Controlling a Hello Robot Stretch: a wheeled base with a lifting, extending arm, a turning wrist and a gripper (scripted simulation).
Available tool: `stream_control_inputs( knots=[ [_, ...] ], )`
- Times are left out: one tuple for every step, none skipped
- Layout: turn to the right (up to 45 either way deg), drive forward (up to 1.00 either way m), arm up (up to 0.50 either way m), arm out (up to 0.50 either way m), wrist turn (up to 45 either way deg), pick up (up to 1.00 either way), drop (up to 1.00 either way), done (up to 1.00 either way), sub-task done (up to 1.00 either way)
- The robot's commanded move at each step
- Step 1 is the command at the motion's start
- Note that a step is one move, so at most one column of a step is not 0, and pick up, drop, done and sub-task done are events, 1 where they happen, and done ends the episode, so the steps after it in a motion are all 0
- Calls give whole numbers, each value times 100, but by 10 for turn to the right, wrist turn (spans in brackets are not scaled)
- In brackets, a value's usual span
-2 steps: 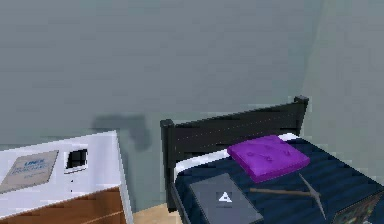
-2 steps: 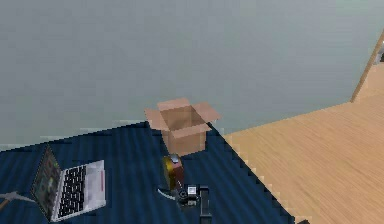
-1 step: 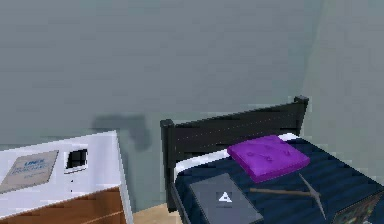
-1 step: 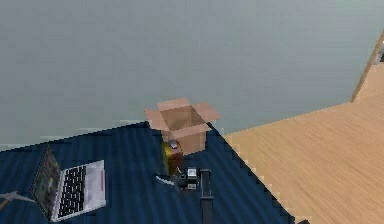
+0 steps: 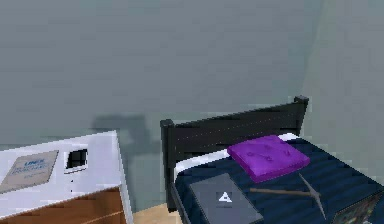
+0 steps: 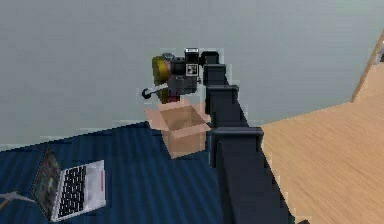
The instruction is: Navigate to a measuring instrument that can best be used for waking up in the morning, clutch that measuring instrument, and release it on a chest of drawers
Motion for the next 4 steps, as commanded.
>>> stream_control_inputs(
  knots=[
    [0,0,0,0,-450,0,0,0,0],
    [0,0,0,0,-450,0,0,0,0],
    [0,0,0,0,-120,0,0,0,0],
    [0,0,0,-40,0,0,0,0,0]
  ],
)
